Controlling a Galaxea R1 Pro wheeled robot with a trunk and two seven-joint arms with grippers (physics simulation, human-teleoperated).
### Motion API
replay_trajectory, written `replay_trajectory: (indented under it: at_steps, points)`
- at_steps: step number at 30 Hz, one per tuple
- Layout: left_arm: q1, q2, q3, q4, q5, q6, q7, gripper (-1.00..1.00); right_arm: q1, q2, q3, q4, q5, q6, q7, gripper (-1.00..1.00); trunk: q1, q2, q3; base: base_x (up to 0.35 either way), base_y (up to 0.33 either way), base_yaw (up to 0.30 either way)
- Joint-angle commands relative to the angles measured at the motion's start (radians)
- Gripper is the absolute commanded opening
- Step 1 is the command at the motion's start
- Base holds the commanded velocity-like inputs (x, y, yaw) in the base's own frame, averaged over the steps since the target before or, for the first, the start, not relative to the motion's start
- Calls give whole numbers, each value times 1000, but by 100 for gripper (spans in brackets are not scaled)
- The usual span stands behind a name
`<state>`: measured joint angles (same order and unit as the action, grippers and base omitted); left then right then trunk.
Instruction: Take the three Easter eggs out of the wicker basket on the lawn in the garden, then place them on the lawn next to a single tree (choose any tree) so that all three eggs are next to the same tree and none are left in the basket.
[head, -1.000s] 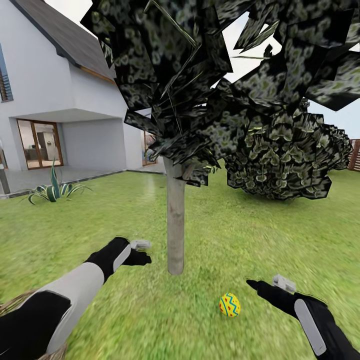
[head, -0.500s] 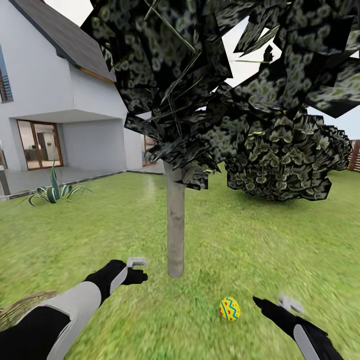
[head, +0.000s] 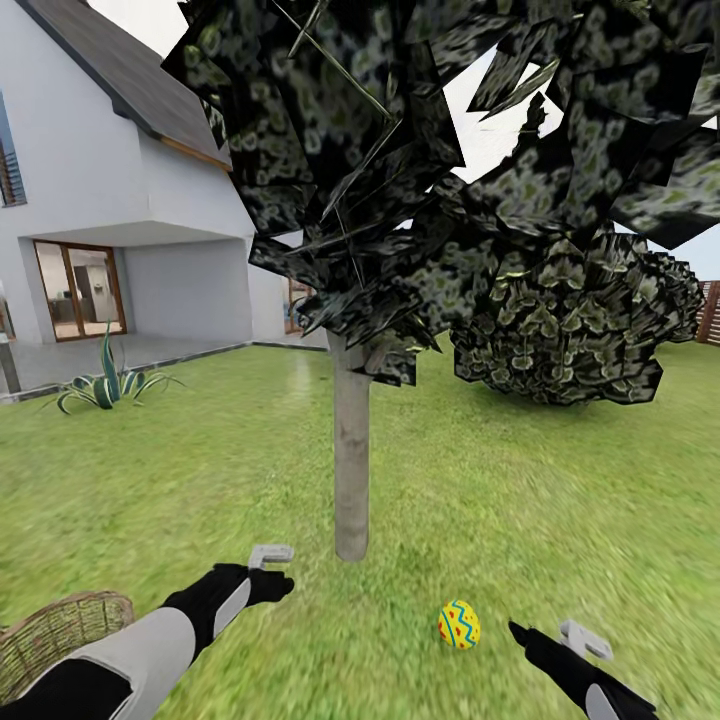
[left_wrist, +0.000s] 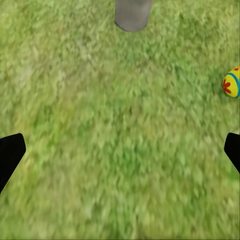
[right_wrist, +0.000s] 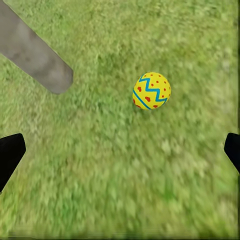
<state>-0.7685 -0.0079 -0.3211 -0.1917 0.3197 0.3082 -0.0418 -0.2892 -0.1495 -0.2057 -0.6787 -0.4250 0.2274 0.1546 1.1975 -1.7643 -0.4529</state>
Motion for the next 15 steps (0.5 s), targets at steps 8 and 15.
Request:
replay_trajectory:
  at_steps: [8, 15]
  points:
    - [31, 1, -8, -1, 8, -59, 0, 100, 0, -2, -6, 38, -7, -49, 14, 100, -31, 56, 24, 0, 0, 0]
    - [35, 0, -7, 0, 8, -71, 0, 100, 0, -3, -8, 52, -8, -58, 14, 100, -58, 105, 46, 0, 0, 0]
